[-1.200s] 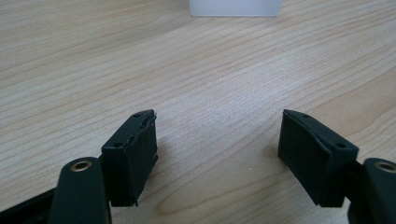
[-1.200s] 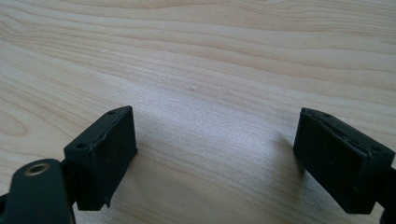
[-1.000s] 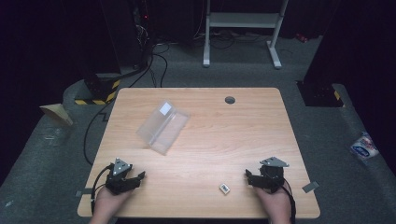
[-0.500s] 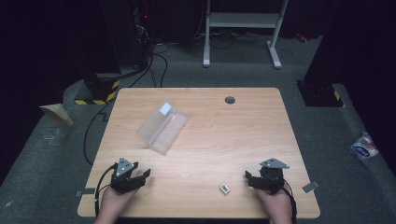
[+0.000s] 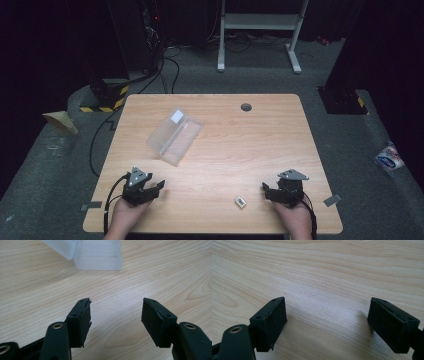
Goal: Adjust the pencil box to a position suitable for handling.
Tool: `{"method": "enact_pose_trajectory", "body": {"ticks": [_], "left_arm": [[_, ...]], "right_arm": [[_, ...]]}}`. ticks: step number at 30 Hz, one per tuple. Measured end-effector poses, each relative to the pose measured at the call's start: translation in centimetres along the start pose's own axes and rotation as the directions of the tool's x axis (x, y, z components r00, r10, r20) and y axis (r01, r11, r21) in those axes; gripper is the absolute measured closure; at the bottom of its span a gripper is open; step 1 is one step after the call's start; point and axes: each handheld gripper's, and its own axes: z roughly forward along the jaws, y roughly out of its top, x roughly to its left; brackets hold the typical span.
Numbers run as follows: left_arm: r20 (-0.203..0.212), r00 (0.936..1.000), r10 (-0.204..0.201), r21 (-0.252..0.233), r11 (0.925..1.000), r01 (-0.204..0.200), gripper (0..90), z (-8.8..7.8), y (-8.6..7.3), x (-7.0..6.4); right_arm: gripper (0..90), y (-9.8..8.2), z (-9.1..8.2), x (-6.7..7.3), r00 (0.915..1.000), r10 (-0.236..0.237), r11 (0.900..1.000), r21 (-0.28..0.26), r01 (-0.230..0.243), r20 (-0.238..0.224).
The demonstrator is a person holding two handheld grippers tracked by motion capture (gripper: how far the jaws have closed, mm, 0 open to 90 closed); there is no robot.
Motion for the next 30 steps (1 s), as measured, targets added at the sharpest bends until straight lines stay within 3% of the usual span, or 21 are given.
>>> {"method": "enact_pose_trajectory", "body": {"ticks": [4, 9, 13, 16, 22, 26, 30], "left_arm": [[0.019, 0.9997, -0.016, -0.008, 0.9998, 0.016, 31.9, -0.2, 0.6, -0.3], [-0.046, 0.9984, 0.032, 0.012, 0.9994, -0.032, 35.9, 0.7, 1.3, -0.7], [-0.070, 0.9975, 0.013, 0.003, 0.9999, -0.013, 35.5, 1.3, 2.4, -0.7], [-0.070, 0.9976, 0.005, 0.013, 0.9999, -0.004, 35.8, 1.4, 3.0, -0.7], [-0.059, 0.9969, -0.052, 0.019, 0.9984, 0.053, 34.9, 2.3, 3.8, -1.4], [-0.080, 0.9960, -0.039, 0.007, 0.9992, 0.040, 36.1, 2.4, 4.5, -1.6], [-0.076, 0.9956, -0.054, -0.015, 0.9985, 0.053, 39.2, 2.8, 5.0, -1.2]], "right_arm": [[16.2, 0.0, 0.0, 0.0, 0.9999, 0.012, 1.000, 0.001, -0.012, 0.005], [16.4, 0.1, 0.1, 0.0, 1.0000, 0.006, 1.000, -0.003, -0.006, 0.005], [16.3, 0.1, 0.1, 0.0, 0.9999, 0.009, 1.000, 0.000, -0.009, 0.005], [16.3, 0.0, 0.0, 0.0, 1.0000, 0.008, 1.000, 0.001, -0.008, 0.000], [16.2, 0.0, 0.0, 0.0, 1.0000, 0.006, 1.000, 0.001, -0.006, -0.001], [16.2, 0.0, 0.0, -0.1, 1.0000, 0.003, 1.000, 0.000, -0.003, -0.003], [16.3, 0.0, 0.0, 0.0, 1.0000, -0.003, 1.000, 0.000, 0.003, -0.002]]}}
